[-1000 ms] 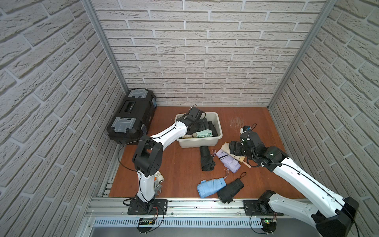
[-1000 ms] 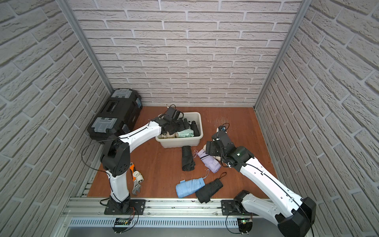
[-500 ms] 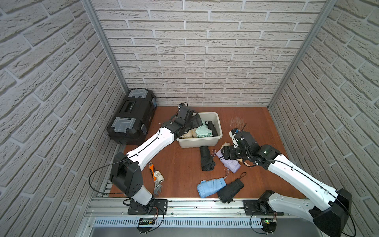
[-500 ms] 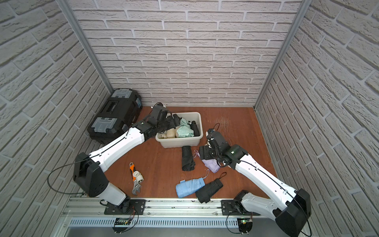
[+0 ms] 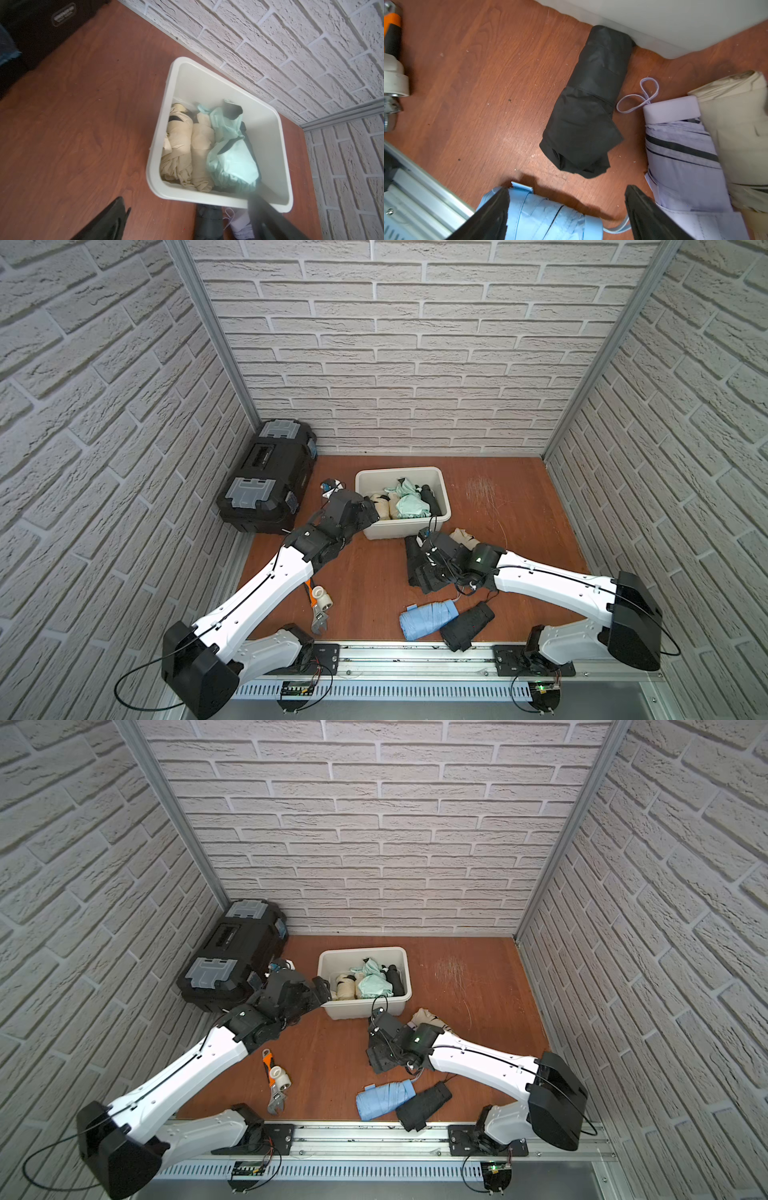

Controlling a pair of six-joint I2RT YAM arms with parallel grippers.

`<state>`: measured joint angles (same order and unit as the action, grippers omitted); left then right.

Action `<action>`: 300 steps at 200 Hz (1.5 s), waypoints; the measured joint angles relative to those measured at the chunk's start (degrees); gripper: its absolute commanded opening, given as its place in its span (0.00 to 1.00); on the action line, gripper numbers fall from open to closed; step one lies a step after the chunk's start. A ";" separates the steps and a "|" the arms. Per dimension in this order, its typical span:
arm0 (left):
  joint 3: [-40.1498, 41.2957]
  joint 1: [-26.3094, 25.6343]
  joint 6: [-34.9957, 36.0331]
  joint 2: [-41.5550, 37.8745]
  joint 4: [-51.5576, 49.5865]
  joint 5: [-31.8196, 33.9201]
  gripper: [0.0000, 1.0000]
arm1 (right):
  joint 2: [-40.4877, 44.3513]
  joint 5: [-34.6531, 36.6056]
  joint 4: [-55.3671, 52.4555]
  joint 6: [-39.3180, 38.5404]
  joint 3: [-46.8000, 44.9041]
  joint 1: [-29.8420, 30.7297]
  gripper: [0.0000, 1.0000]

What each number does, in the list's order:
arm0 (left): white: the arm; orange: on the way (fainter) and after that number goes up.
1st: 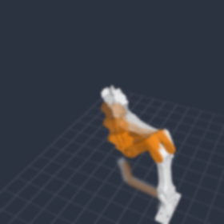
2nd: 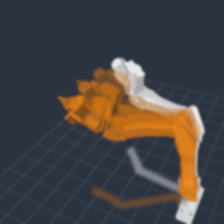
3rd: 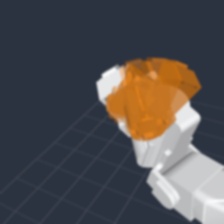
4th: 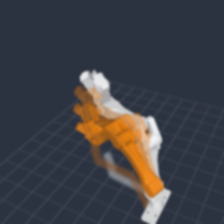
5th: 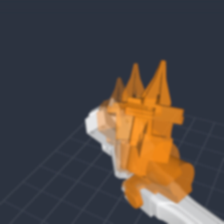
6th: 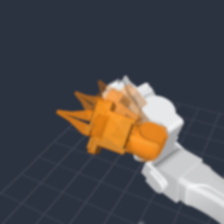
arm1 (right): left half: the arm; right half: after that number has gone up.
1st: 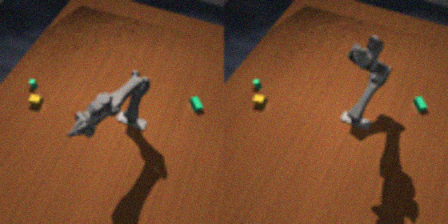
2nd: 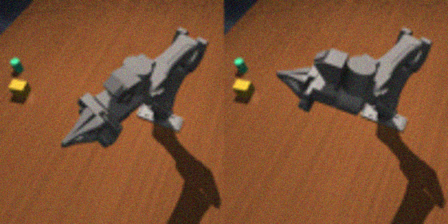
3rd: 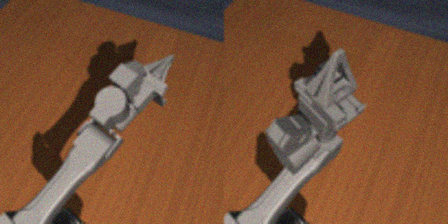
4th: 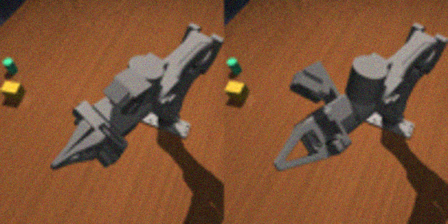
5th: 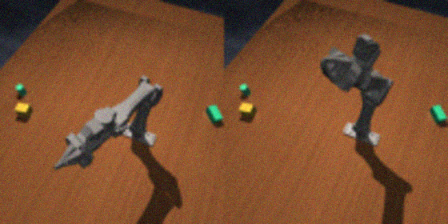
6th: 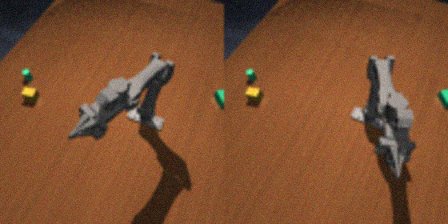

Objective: Put the umbrella into the storage box
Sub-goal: Pick up the umbrella from the center of the board.

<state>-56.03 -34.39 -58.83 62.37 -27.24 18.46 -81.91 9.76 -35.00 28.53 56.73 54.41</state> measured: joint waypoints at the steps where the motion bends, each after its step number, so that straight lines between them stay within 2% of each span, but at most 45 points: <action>1: 0.17 0.00 -0.04 -0.28 -0.09 0.09 0.95 | -0.13 0.09 0.00 0.02 0.07 0.02 0.90; 38: 3.37 0.00 -2.84 -6.43 -3.69 2.91 0.95 | -6.16 3.34 3.32 -0.02 2.21 0.96 0.90; 81: 4.61 0.09 -4.35 -9.79 -6.45 5.07 0.95 | -11.61 6.78 5.01 -0.02 4.42 1.07 0.90; 167: 4.70 0.26 -4.44 -9.55 -8.02 5.92 0.95 | -16.57 8.31 6.19 -1.22 4.39 1.40 0.80; 223: 4.70 0.94 -4.44 -8.98 -8.22 5.97 0.95 | -16.61 6.36 8.15 -7.28 3.13 2.49 0.78; 237: 4.70 1.20 -4.42 -8.72 -8.22 5.95 0.95 | -16.06 5.51 8.87 -9.66 2.38 2.71 0.79; 264: 4.70 1.68 -4.37 -8.28 -8.26 5.97 0.95 | -14.23 4.44 8.39 -12.92 1.92 3.08 0.88; 300: 4.70 2.27 -4.24 -7.80 -8.24 5.97 0.95 | -11.43 5.57 5.73 -10.40 2.58 3.41 0.93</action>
<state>-51.33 -32.12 -63.07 54.57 -35.48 24.43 -93.34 15.33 -29.28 18.13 59.31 57.82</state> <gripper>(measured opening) 0.953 0.923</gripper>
